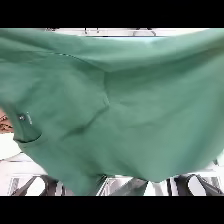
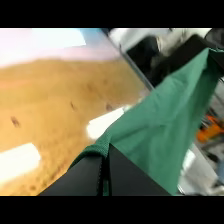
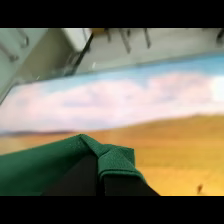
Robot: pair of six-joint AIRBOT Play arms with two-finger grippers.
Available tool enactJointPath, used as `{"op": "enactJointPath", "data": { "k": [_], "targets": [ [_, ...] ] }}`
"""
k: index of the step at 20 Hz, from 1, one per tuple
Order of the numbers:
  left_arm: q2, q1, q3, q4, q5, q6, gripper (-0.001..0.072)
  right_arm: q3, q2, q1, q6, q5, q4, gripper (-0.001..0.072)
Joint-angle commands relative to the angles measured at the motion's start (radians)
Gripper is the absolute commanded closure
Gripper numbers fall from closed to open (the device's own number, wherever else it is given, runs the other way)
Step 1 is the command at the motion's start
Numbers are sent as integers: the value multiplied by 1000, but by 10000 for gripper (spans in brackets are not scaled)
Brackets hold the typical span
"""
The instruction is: Fold the shirts.
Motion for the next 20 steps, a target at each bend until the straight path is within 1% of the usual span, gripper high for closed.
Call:
{"op": "enactJointPath", "data": {
  "k": [1, 4, 5, 7, 8, 10, 12, 14, 16, 17, 18, 20],
  "targets": [
    [-196, -204, -148, 283, 18, 40, 681, -182, -152, 118, 2, -60, -27, 691],
    [-417, -315, -214, 451, 64, 43, 681, -288, -315, 188, -4, -156, -30, 691],
    [-499, -330, -218, 469, 94, 57, 681, -298, -387, 202, -11, -177, -31, 691],
    [-650, -326, -194, 467, 146, 85, 681, -298, -518, 219, -67, -231, -3, 691],
    [-721, -320, -154, 465, 153, 106, 681, -296, -578, 219, -106, -268, 38, 691],
    [-859, -321, -35, 459, 165, 121, 682, -293, -679, 217, -204, -348, 162, 691],
    [-970, -332, 121, 458, 163, 117, 682, -264, -763, 217, -297, -386, 277, 690],
    [-1054, -332, 301, 458, 178, 69, 682, -200, -838, 216, -371, -387, 381, 691],
    [-1123, -330, 490, 457, 190, 16, 682, -100, -900, 211, -397, -380, 439, 690],
    [-1143, -328, 552, 439, 201, 5, 681, -48, -922, 211, -397, -377, 452, 690],
    [-1145, -323, 561, 377, 236, 8, 681, 5, -940, 211, -397, -368, 462, 691],
    [-1126, -304, 504, 207, 336, 57, 681, 86, -952, 210, -392, -363, 462, 690]
  ]
}}
